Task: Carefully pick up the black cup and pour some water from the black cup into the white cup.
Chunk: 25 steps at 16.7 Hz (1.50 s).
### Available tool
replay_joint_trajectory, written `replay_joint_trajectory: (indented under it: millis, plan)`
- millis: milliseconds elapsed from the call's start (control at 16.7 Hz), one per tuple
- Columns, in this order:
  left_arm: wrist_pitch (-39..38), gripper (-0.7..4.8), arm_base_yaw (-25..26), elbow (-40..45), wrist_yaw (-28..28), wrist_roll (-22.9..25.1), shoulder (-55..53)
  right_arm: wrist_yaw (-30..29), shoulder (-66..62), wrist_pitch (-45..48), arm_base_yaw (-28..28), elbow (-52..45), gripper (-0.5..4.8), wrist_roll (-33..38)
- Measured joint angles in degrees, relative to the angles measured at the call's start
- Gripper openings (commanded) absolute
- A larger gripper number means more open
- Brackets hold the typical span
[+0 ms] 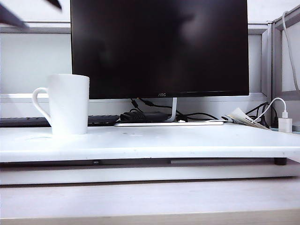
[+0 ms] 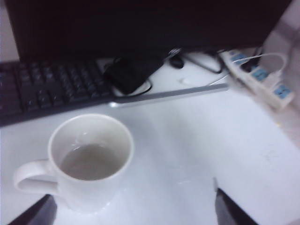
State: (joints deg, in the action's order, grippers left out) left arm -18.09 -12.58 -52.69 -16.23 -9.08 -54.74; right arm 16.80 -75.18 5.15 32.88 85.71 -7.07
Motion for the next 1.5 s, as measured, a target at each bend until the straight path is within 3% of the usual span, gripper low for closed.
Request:
replay_joint_trajectory:
  millis: [60, 120, 240, 480, 540, 720, 900, 1200, 1500]
  plan:
    - [-0.7, 4.79, 0.0, 0.0, -0.4, 0.0, 1.5, 0.5, 4.3, -0.8, -0.1, -5.3, -0.06, 0.0]
    - [-1.6, 4.79, -1.1, 0.0, -2.8, -0.5, 4.0, 1.6, 10.6, -3.8, 0.0, -16.8, -0.06, 1.2]
    - [-2.2, 4.79, -3.9, 0.0, -3.8, -0.6, 4.9, 2.1, 13.4, -4.6, 0.0, -24.7, -0.06, 3.3]
    - [-3.0, 4.79, -9.3, 2.1, -3.1, 3.1, 4.8, 2.5, 8.6, 10.2, -0.7, -41.3, -0.06, 5.2]
    - [-1.6, 4.79, -11.0, 5.2, -2.0, 8.9, 4.8, 2.5, 3.7, 16.4, -0.7, -44.3, -0.06, 7.4]
    - [7.0, 4.79, -15.5, 13.5, -2.1, 14.6, 4.6, 0.4, -5.3, 22.2, -1.2, -45.4, -0.06, 10.9]
    - [23.3, 4.79, -15.2, 20.4, -0.6, 12.8, 1.1, -1.7, -13.0, 29.1, -2.2, -45.3, -0.06, 13.1]
    - [35.4, 4.79, -15.1, 20.5, -2.3, 10.6, -15.1, -3.1, -22.8, 43.1, -4.0, -45.2, -0.05, 16.4]
    - [42.8, 4.79, -15.1, 20.5, -3.8, 7.9, -17.7, -3.0, -25.6, 46.9, -4.3, -45.1, -0.05, 17.7]
